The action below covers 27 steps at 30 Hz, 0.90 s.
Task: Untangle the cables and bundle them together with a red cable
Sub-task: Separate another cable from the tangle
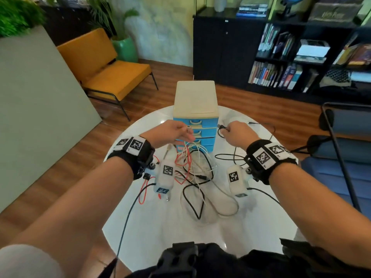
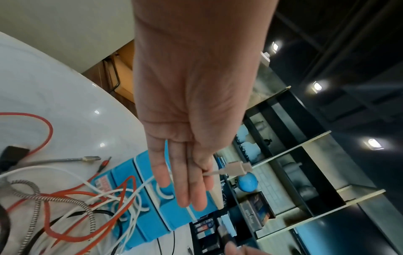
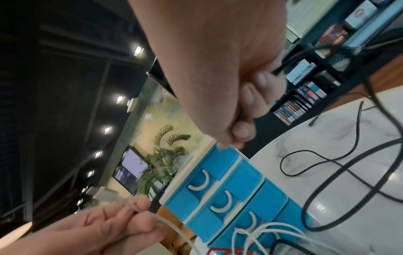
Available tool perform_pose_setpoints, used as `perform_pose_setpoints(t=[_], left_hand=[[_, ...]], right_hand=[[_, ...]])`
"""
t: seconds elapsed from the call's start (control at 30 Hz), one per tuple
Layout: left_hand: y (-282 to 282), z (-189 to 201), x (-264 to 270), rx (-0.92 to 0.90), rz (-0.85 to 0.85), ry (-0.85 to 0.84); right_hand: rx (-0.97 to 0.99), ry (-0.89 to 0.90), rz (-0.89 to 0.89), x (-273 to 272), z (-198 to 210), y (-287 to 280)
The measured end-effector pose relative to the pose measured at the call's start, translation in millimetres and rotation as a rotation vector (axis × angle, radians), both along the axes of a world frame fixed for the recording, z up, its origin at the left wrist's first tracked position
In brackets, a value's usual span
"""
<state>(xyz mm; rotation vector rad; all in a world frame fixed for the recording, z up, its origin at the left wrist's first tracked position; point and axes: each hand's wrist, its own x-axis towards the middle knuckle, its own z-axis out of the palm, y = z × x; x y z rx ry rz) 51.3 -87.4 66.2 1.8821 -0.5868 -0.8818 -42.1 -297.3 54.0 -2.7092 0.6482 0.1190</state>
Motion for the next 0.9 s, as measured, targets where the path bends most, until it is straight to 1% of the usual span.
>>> perform_pose_setpoints(t=[0.07, 0.13, 0.2, 0.3, 0.4, 0.43, 0.57, 0.7, 0.73, 0.8, 0.9], left_hand=[[-3, 7, -3, 0.024, -0.004, -0.068], [-8, 13, -7, 0.046, 0.052, -0.215], [-15, 20, -13, -0.03, 0.122, -0.359], [-21, 30, -20, -0.121, 0.179, -0.546], [-26, 38, -27, -0.128, 0.189, -0.674], [-28, 39, -29, -0.125, 0.189, -0.693], [-30, 37, -33, -0.15, 0.167, -0.589], [-30, 36, -37, -0.147, 0.164, -0.561], [-30, 38, -40, -0.149, 0.158, -0.53], [-29, 39, -46, -0.166, 0.108, -0.4], [-24, 36, -52, -0.166, -0.057, -0.217]], right_hand=[[0.183, -0.174, -0.006, 0, 8, -1], [0.389, -0.332, 0.023, -2, 18, 3], [0.579, -0.446, 0.036, -6, 29, 11], [0.715, -0.522, 0.03, -9, 37, 20], [0.826, -0.56, 0.05, -13, 40, 30], [0.865, -0.575, 0.062, -15, 42, 34], [0.961, -0.598, 0.08, -21, 44, 46], [1.117, -0.582, 0.056, -25, 38, 48], [1.14, -0.584, 0.055, -26, 37, 48], [1.169, -0.586, 0.075, -27, 38, 50], [1.24, -0.624, 0.051, -23, 46, 54]])
